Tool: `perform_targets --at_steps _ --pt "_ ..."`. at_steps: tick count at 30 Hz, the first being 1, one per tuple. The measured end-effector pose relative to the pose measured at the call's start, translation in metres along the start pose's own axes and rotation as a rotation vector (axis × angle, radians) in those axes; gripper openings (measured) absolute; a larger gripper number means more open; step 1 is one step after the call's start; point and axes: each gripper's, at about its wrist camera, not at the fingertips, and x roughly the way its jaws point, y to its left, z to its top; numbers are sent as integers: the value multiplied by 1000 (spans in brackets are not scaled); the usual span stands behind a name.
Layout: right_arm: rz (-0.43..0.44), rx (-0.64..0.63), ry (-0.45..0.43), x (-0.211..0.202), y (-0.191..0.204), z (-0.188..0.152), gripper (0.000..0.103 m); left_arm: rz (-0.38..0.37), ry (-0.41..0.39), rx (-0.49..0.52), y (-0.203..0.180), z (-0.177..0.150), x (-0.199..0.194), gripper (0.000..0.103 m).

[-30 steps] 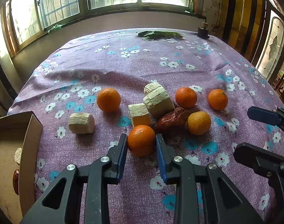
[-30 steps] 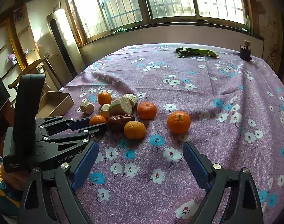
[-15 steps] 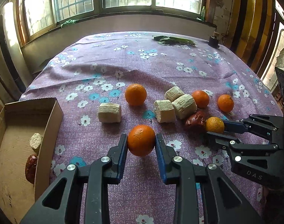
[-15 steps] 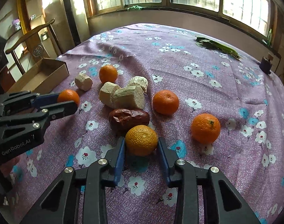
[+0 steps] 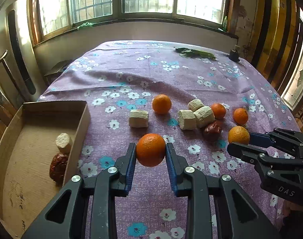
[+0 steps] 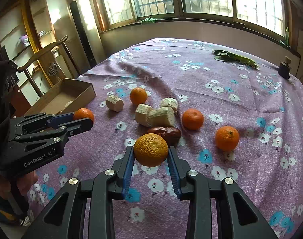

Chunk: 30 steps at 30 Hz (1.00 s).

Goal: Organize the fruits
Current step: 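Carry both held oranges over the cardboard box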

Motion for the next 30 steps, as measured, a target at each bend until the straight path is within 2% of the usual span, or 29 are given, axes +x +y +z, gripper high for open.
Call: perform_targets --at_steps 11,21,30 --pt "99 -103 1 15 69 22 37 144 -33 -70 69 -3 -35 28" --pt "163 -195 33 44 128 42 37 248 -29 -139 135 -8 -45 28" --pt "211 -258 62 78 168 66 37 286 17 -235 187 -13 -34 28"
